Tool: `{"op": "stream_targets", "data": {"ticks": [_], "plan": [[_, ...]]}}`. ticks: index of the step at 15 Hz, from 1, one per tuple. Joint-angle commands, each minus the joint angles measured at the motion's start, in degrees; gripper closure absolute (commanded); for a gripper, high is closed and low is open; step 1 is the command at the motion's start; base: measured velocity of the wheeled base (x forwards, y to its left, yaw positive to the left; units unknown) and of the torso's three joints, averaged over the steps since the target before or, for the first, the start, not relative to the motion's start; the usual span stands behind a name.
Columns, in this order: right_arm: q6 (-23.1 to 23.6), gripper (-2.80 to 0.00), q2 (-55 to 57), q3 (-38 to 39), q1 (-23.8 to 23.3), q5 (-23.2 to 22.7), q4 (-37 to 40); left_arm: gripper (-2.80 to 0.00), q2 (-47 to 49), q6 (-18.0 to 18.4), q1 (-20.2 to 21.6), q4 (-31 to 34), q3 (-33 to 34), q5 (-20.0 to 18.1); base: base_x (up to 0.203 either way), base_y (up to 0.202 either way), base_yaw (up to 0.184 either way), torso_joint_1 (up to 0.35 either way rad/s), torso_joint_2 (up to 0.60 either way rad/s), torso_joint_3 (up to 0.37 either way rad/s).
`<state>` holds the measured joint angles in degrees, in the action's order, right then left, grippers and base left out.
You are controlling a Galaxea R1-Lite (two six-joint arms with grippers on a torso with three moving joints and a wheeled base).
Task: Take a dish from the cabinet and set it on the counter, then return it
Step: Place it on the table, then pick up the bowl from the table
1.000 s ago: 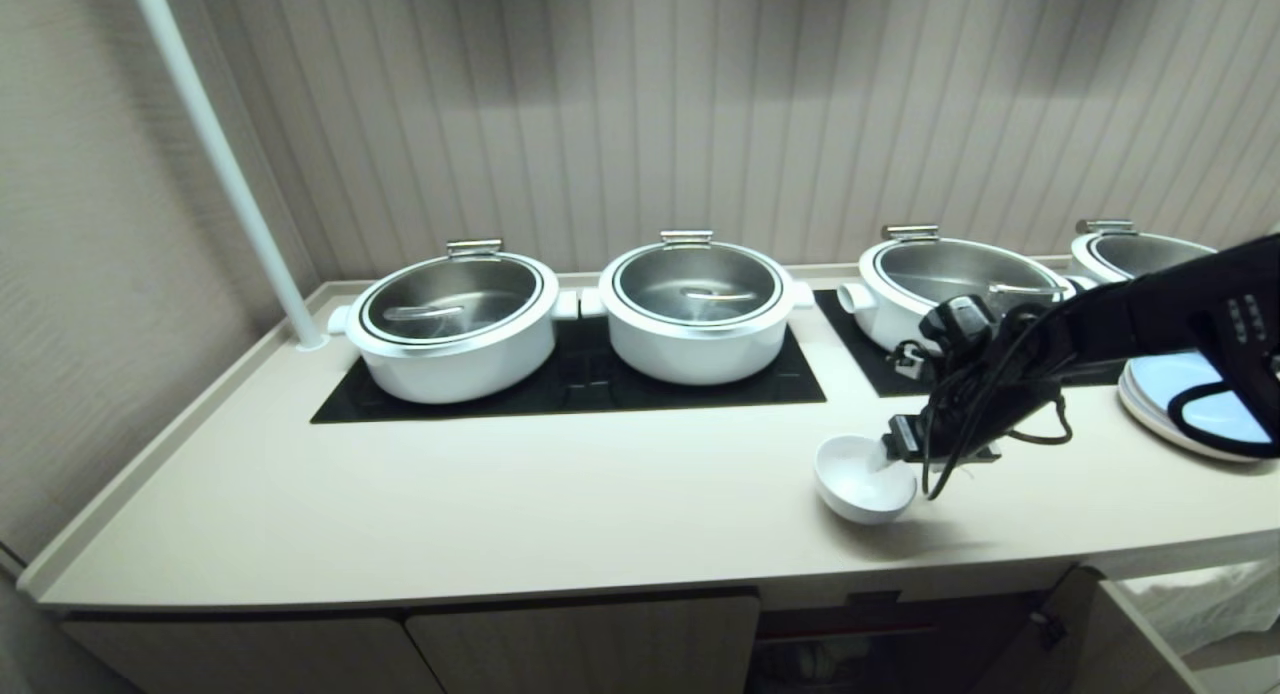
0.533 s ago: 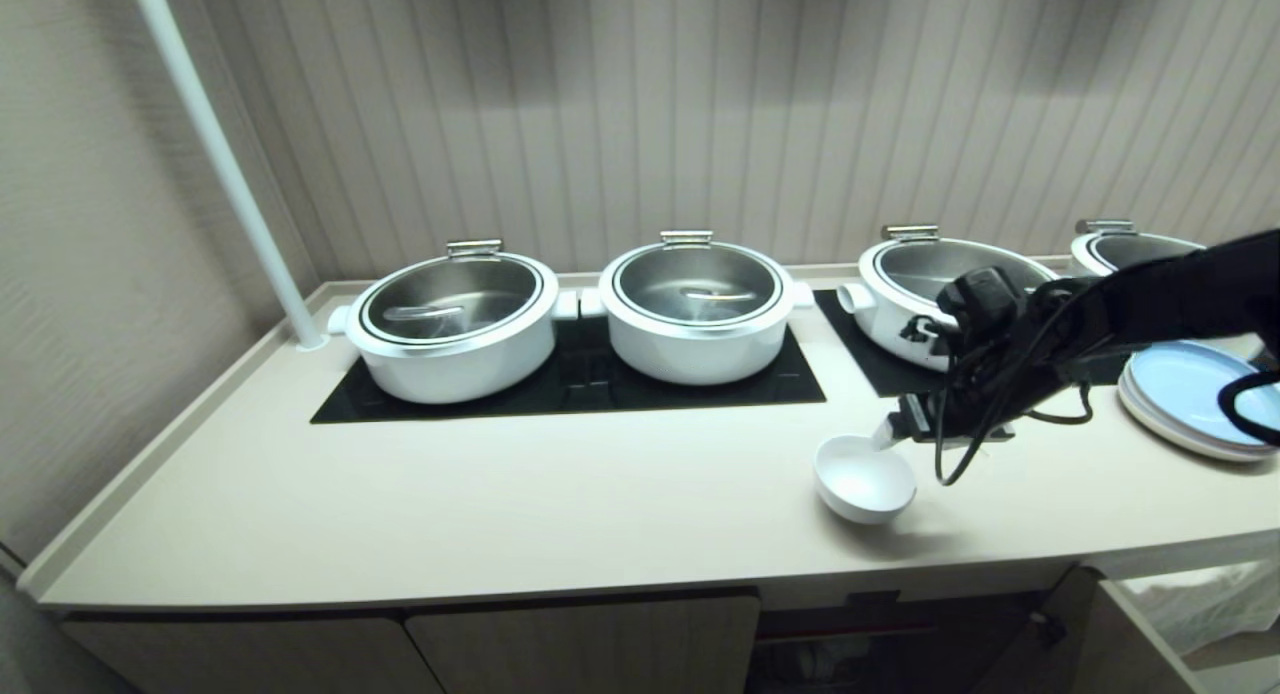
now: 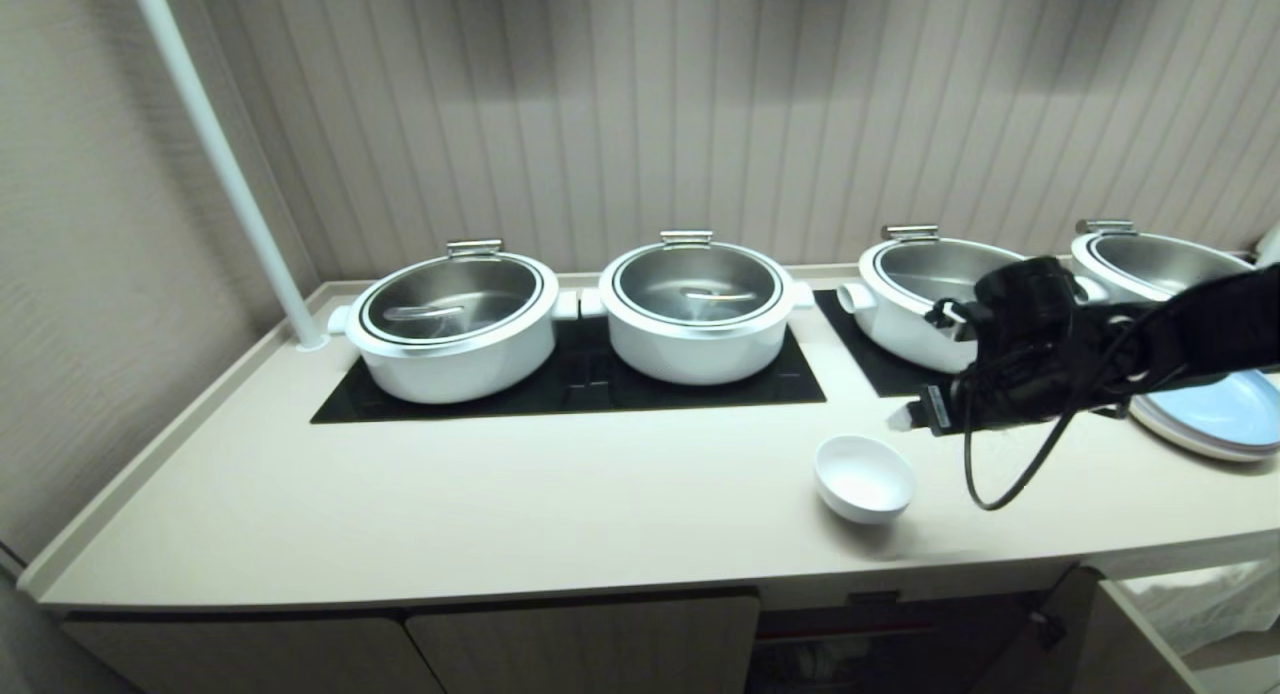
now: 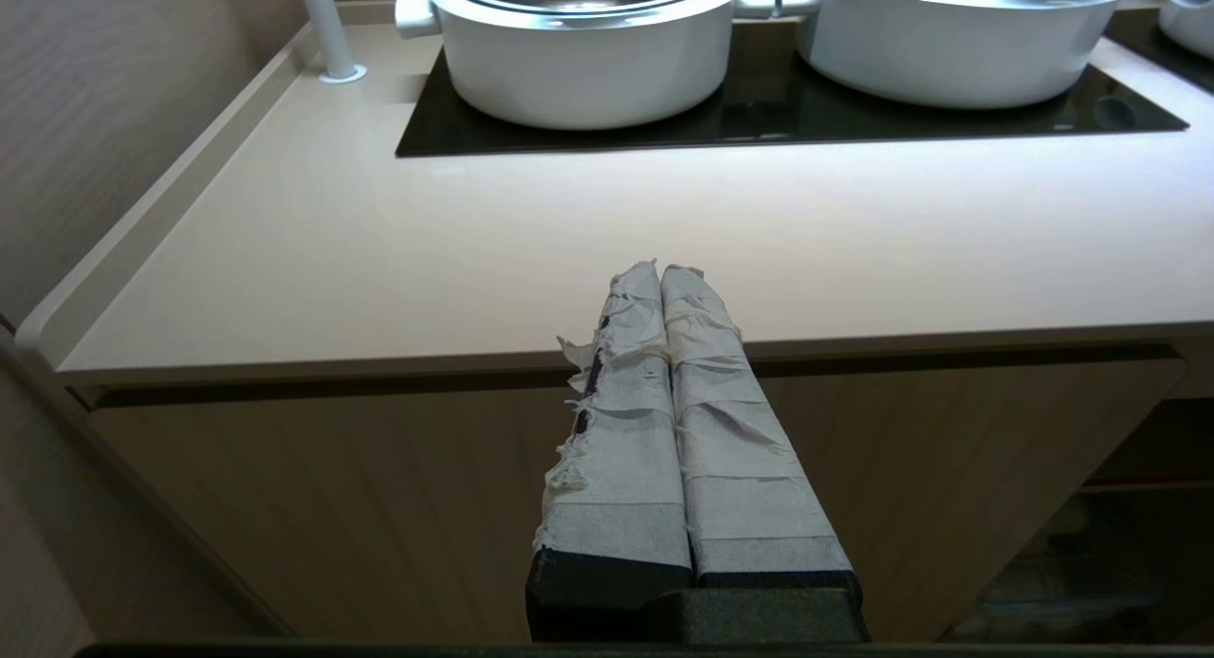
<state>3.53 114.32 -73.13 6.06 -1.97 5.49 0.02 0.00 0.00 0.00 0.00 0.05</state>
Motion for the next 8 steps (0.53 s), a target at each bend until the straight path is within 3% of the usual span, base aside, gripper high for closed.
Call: {"op": "stream_targets", "data": {"ticks": [1, 8], "plan": [[0.4, 0.00, -5.0, 3.4, 0.0, 0.0, -1.9, 0.00, 0.0, 0.0, 0.0, 0.0, 0.0, 0.0, 0.000, 0.000, 0.000, 0.000, 0.00, 0.000], [0.5, 0.00, -17.7, 13.3, 0.3, 0.4, -2.6, 0.00, 0.0, 0.0, 0.0, 0.0, 0.0, 0.0, 0.000, 0.000, 0.000, 0.000, 0.00, 0.000]]}}
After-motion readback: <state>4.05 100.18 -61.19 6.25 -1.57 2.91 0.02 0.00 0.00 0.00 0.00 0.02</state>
